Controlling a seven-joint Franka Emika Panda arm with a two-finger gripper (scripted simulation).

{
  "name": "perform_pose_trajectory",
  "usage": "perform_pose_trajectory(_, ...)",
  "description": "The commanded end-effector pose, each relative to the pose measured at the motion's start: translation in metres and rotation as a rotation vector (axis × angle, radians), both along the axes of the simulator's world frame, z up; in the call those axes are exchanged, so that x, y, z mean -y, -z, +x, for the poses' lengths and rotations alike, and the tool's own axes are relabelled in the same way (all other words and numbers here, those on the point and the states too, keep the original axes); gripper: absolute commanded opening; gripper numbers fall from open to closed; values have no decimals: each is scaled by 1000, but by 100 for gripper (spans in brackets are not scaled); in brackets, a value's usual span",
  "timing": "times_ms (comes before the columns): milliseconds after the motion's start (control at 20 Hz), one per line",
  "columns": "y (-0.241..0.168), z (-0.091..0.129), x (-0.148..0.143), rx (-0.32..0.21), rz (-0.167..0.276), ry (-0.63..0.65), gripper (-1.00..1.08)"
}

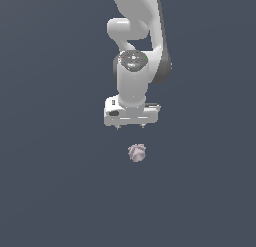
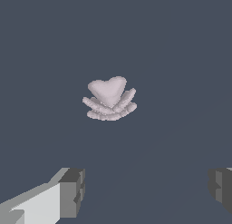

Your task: Pick up the object and move it to a goal position.

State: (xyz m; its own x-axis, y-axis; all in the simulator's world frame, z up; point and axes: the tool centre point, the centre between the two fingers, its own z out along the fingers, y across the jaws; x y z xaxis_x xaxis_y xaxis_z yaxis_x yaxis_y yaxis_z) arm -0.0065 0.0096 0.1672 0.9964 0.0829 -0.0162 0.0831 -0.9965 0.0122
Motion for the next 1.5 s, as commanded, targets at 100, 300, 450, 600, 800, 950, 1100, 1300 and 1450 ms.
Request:
perform_pose_trajectory(100, 0, 0, 0, -1, -2, -4, 100)
perform_pose_trajectory(300, 2, -1, -1, -5, -19, -33, 100)
perform_pose_trajectory(450, 3, -2, -1, -8, -30, -55, 100)
perform_pose_trajectory(600, 3, -2, -1, -8, -31, -59, 100)
perform_pose_trajectory(800, 3, -1, -1, -7, -30, -43, 100)
perform_pose_trajectory(950, 5, 0, -2, -7, -29, -17, 100)
perform_pose_trajectory(1100, 6, 1, -3, -6, -27, 21, 100)
perform_pose_trajectory(1300, 9, 4, -4, -4, -24, 90, 100)
perform_pose_trajectory(1450, 12, 7, -5, -2, -22, 156, 100)
